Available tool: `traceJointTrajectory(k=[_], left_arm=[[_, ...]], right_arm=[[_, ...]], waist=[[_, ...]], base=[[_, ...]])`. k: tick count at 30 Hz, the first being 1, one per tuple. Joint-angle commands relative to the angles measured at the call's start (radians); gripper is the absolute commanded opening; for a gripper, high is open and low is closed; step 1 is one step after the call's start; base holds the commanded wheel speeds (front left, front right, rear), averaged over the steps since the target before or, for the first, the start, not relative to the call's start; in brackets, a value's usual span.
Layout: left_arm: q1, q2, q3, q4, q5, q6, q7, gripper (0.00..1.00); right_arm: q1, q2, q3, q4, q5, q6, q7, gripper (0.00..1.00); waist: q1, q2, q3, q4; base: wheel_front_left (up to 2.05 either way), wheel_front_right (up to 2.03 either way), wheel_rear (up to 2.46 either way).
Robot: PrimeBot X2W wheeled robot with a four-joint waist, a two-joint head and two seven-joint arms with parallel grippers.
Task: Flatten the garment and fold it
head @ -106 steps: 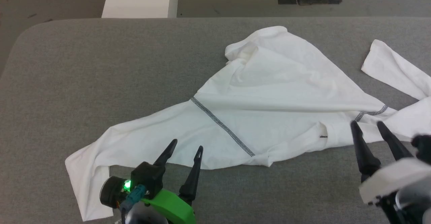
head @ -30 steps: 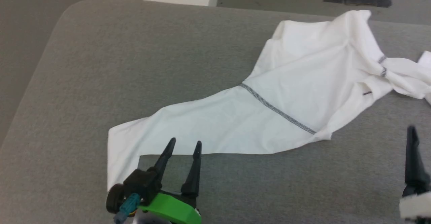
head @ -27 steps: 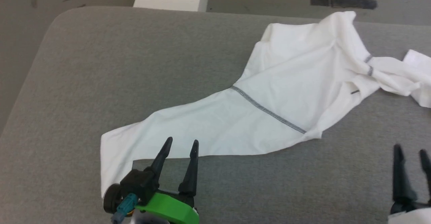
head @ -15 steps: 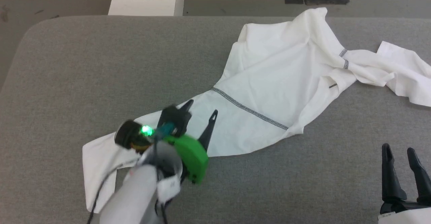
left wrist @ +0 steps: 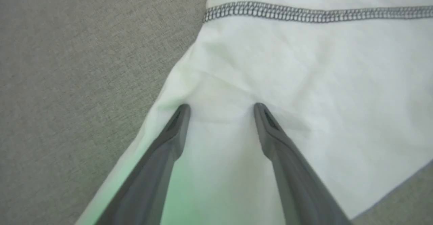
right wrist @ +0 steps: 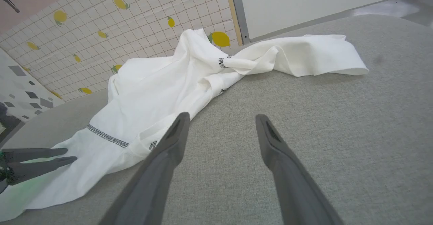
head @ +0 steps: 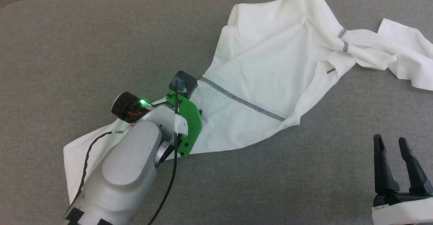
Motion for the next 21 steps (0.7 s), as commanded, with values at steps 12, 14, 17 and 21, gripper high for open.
traceJointTrajectory(k=[12,14,17,21], left_arm=[[0.045,-0.033,-0.09,0.066,-0.122,-0.031,-0.094,0.0],[0.051,-0.02,-0.09,0.032,-0.136,-0.031,-0.131,0.0],[0.078,0.013,-0.075,-0.047,-0.164,-0.031,-0.161,0.0],[0.154,0.115,0.0,-0.193,-0.214,0.001,-0.153,0.0]], right_arm=[[-0.025,0.0,-0.027,-0.016,-0.011,-0.001,0.018,1.0],[-0.02,0.0,-0.027,-0.019,-0.011,-0.001,0.023,1.0],[-0.01,0.0,-0.031,-0.023,-0.01,-0.001,0.029,1.0],[0.003,0.0,-0.029,-0.029,-0.01,-0.001,0.036,1.0]], waist=[[0.0,-0.0001,-0.021,0.03],[0.0,-0.0001,-0.034,0.044],[0.0,-0.0001,-0.049,0.064],[0.0,-0.0001,-0.059,0.075]], base=[[0.0,0.0,0.0],[0.0,0.0,0.0],[0.0,0.0,0.0],[0.0,0.0,0.0]])
